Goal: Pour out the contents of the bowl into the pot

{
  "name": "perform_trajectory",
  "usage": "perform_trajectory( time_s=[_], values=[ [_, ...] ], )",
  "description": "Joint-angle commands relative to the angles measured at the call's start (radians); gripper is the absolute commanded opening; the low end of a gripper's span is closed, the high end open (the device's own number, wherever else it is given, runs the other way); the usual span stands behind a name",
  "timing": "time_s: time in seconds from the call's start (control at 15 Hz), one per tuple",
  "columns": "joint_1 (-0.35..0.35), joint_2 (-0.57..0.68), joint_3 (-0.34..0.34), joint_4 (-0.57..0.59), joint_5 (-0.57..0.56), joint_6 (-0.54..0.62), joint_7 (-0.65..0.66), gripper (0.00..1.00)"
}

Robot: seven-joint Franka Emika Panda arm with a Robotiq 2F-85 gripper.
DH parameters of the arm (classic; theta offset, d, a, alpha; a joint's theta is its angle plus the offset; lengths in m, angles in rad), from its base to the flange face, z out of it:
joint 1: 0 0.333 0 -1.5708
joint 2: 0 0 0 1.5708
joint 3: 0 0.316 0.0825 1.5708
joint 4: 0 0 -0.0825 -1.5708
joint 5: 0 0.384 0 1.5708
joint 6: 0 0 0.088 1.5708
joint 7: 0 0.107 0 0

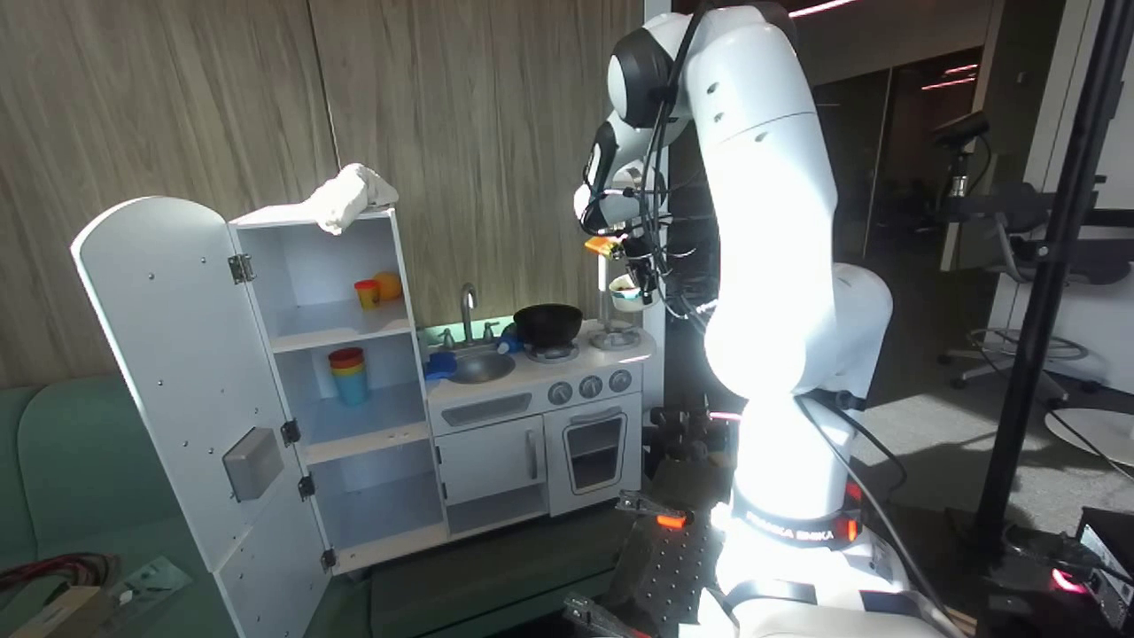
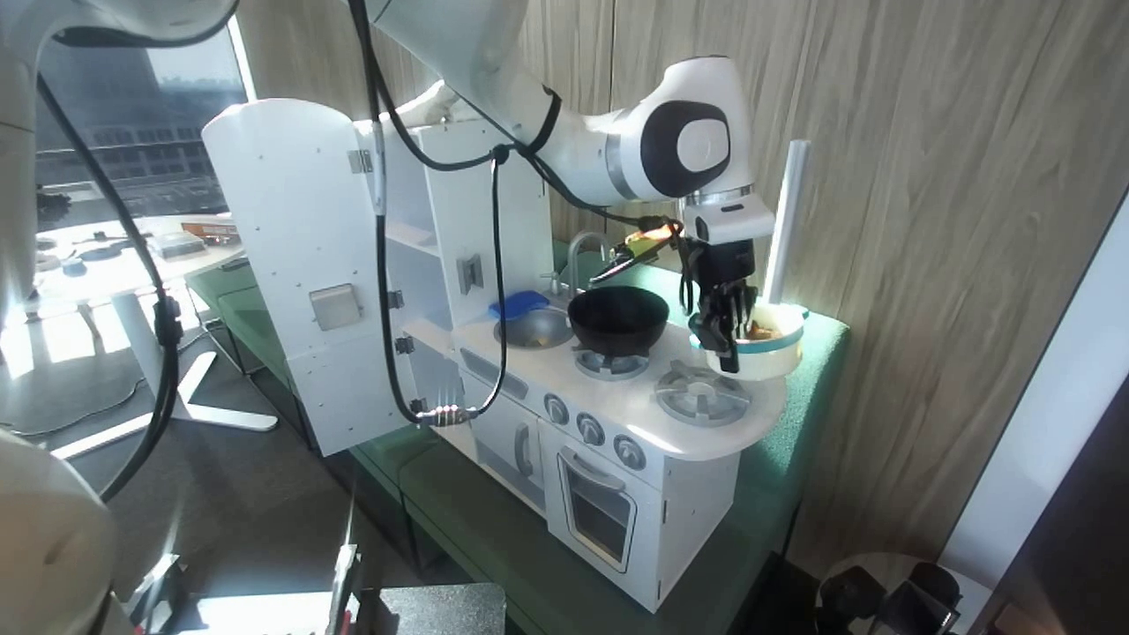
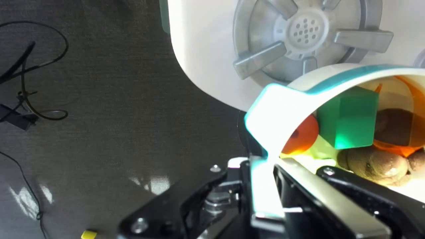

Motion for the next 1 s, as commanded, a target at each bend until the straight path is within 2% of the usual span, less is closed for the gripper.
perform_trajectory(
  time_s=[0.0,0.2,0.47,0.93],
  values=[
    [0.097,-0.092,-0.05,-0.035,-0.213,0.003,0.137,0.01],
    [0.159,-0.148,-0.043,-0.03,-0.402,-0.035,0.247,0.02],
    [0.202,-0.185,0.019,-0.008,-0.591,-0.1,0.344,0.02],
    [0.187,-0.143,0.164,0.068,-0.725,-0.203,0.392,0.02]
  ],
)
